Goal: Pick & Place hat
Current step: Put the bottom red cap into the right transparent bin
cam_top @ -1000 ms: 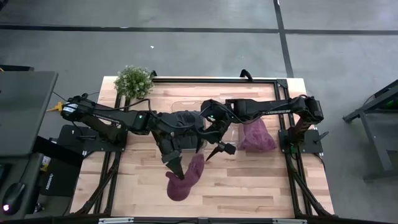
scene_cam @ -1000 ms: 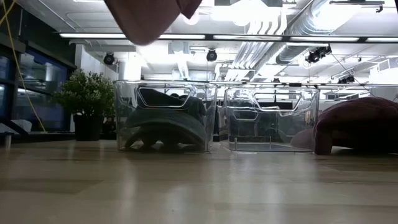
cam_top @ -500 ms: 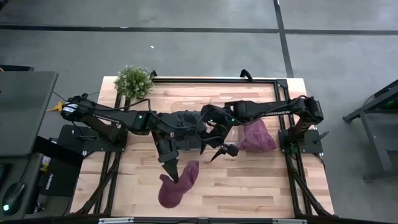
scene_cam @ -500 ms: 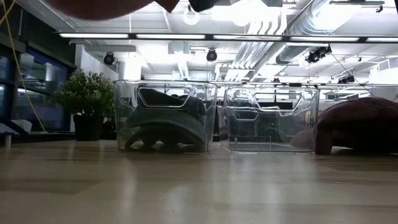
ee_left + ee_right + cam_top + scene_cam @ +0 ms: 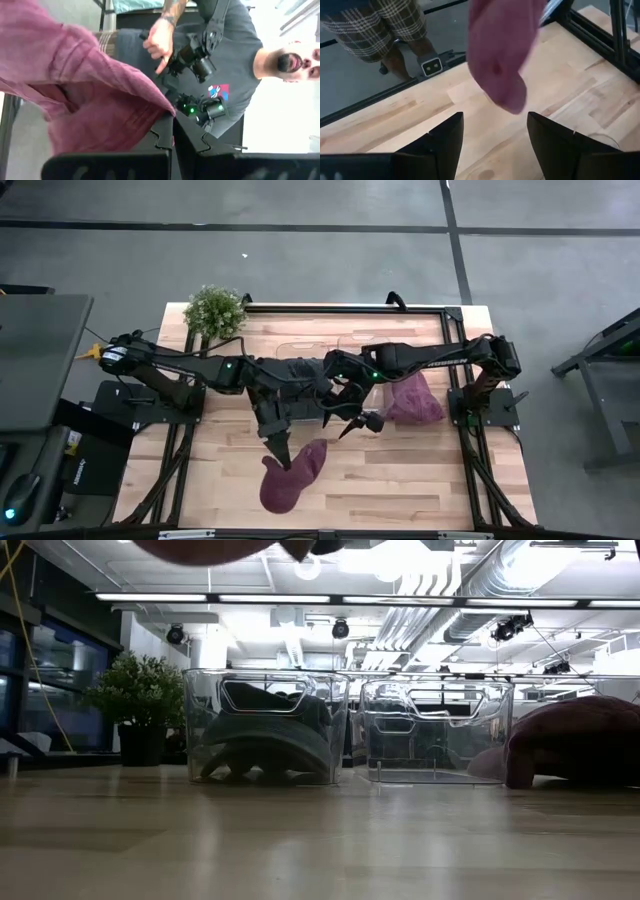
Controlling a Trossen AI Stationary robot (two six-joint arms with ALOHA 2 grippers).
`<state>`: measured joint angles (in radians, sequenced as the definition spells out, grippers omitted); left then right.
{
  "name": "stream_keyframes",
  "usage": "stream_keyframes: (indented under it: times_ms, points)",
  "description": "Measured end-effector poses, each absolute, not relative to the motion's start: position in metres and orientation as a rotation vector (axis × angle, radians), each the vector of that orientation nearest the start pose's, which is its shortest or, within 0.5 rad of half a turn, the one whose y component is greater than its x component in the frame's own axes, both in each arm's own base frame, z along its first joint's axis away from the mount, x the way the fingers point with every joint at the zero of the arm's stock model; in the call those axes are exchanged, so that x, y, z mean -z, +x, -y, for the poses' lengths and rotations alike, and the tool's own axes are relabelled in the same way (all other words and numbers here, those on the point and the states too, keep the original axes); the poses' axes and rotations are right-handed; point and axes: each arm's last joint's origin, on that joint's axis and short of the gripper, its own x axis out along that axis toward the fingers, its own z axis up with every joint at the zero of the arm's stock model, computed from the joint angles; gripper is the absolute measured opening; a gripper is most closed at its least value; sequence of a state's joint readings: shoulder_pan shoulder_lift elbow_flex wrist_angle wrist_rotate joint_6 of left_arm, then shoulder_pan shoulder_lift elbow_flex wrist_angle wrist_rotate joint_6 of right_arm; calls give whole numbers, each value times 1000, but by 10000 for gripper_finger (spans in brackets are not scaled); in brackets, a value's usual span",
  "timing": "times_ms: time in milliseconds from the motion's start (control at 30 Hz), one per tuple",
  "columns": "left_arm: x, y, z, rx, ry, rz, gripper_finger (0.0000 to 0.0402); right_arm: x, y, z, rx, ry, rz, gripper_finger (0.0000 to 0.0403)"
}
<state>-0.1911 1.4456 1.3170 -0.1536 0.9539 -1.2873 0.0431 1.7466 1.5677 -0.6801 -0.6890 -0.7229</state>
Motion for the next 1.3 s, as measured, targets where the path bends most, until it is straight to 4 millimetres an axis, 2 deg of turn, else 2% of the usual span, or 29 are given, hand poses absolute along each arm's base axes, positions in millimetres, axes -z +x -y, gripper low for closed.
stream_keyframes:
  times_ms: [267,533,800,967,1300]
  points:
    - [-373,312,67,818,-1242,-933,0,-311,373,-49,-987,-369,-532,216]
    - [-381,314,68,859,-1254,-886,0,-314,372,-34,-937,-340,-550,216]
    - [-384,314,68,870,-1255,-862,0,-339,369,-24,-905,-377,-461,216]
    - [-391,315,68,922,-1231,-803,0,-350,372,-27,-936,-381,-370,216]
    - [-392,314,68,935,-1242,-816,0,-353,371,-30,-1029,-271,-327,216]
